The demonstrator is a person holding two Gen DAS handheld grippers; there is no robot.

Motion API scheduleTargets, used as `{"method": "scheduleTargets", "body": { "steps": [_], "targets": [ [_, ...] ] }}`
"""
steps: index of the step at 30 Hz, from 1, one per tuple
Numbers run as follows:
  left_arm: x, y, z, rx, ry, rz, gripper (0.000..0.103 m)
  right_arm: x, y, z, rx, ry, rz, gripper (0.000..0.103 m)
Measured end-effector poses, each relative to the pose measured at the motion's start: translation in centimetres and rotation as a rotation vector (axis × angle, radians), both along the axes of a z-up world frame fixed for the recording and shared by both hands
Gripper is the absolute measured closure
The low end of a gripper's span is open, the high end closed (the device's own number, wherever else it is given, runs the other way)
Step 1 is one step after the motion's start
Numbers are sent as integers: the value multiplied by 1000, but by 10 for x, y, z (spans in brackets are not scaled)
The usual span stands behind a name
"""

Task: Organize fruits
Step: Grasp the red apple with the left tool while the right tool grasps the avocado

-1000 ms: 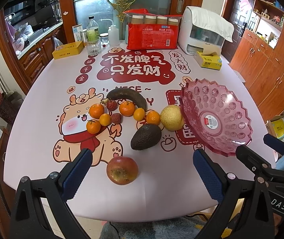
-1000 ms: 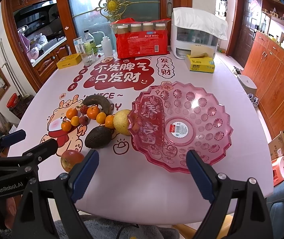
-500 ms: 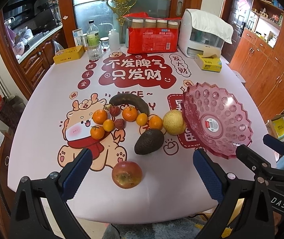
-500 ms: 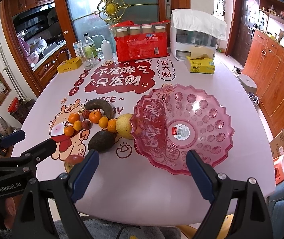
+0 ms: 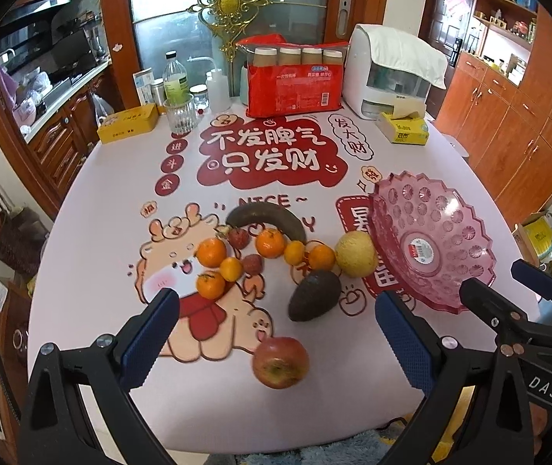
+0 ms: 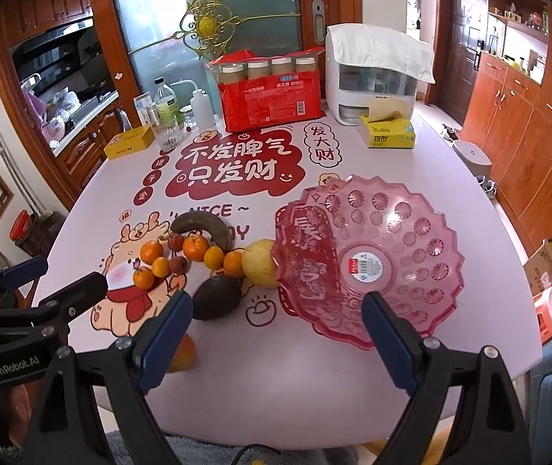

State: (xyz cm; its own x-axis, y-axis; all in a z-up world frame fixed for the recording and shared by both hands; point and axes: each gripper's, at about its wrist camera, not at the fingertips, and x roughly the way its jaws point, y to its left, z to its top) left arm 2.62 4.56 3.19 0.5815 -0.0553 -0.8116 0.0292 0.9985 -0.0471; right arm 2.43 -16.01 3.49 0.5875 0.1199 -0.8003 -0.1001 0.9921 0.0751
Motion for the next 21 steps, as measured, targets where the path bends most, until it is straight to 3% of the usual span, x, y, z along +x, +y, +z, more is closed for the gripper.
{"method": "scheduleTargets", "body": {
  "steps": [12, 21],
  "targets": [
    [11, 72, -10, 10, 36, -58, 3, 9, 59, -5, 14, 30, -60, 13],
    [32, 73, -75, -65, 208, -288, 3, 23, 76, -56, 15, 105, -154, 13]
  ]
}}
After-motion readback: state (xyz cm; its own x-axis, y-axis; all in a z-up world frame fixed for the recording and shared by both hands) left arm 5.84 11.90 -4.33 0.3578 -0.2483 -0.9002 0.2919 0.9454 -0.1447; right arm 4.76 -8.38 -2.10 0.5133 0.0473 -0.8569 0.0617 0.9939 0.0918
